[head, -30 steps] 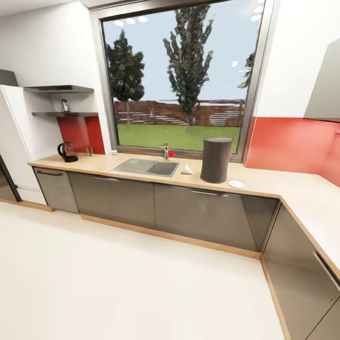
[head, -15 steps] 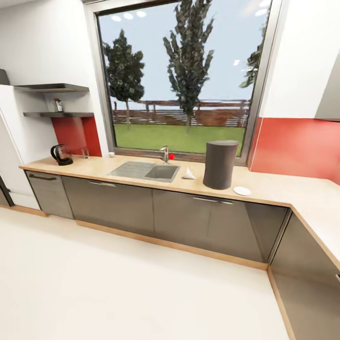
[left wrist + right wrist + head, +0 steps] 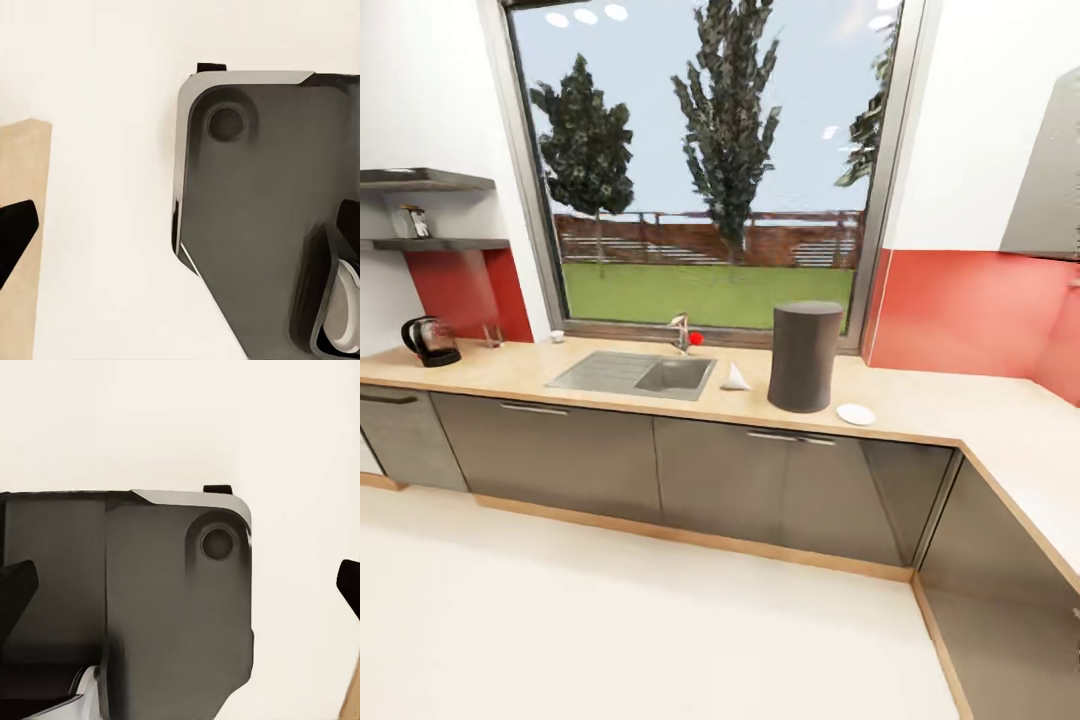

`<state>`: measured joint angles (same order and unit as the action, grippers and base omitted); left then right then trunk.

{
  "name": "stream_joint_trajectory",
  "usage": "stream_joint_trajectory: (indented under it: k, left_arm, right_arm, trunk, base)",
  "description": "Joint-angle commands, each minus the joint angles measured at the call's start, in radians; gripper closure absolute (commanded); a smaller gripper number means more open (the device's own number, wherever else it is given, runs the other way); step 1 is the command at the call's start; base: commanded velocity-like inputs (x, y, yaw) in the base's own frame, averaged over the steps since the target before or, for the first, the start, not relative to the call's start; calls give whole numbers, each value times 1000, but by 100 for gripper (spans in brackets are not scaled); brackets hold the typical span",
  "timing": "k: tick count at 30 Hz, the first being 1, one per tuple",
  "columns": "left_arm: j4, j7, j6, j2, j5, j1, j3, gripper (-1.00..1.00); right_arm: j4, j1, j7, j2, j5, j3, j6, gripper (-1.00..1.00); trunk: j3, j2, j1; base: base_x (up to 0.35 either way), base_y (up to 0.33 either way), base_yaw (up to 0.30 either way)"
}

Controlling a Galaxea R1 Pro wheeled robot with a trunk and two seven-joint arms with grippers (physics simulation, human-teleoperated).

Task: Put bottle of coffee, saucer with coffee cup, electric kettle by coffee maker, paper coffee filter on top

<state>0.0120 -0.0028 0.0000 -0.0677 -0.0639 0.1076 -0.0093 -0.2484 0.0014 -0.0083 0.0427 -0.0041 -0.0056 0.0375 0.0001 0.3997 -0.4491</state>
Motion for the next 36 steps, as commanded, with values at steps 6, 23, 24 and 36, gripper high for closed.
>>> stream_joint_trajectory:
  k: [6, 23, 24, 36]
  left_arm:
    - [0, 0, 0, 0, -7, 0, -1, -100]
    - [0, 0, -1, 0, -7, 0, -1, -100]
    - [0, 0, -1, 0, -7, 0, -1, -100]
    - [0, 0, -1, 2, -7, 0, -3, -100]
  right_arm:
    - [0, 0, -1, 0, -1, -1, 2, -100]
    - [0, 0, -1, 0, 0, -1, 2, -100]
    - [0, 0, -1, 0, 0, -1, 2, -100]
    - [1, 0, -1, 0, 3, 1, 4, -100]
  trunk:
    - [0, 0, -1]
    - [0, 0, -1]
    - [0, 0, -1]
    - [0, 0, -1]
  base:
    - [338, 9, -49]
    - [338, 125, -1]
    - [328, 165, 0]
    - [295, 215, 0]
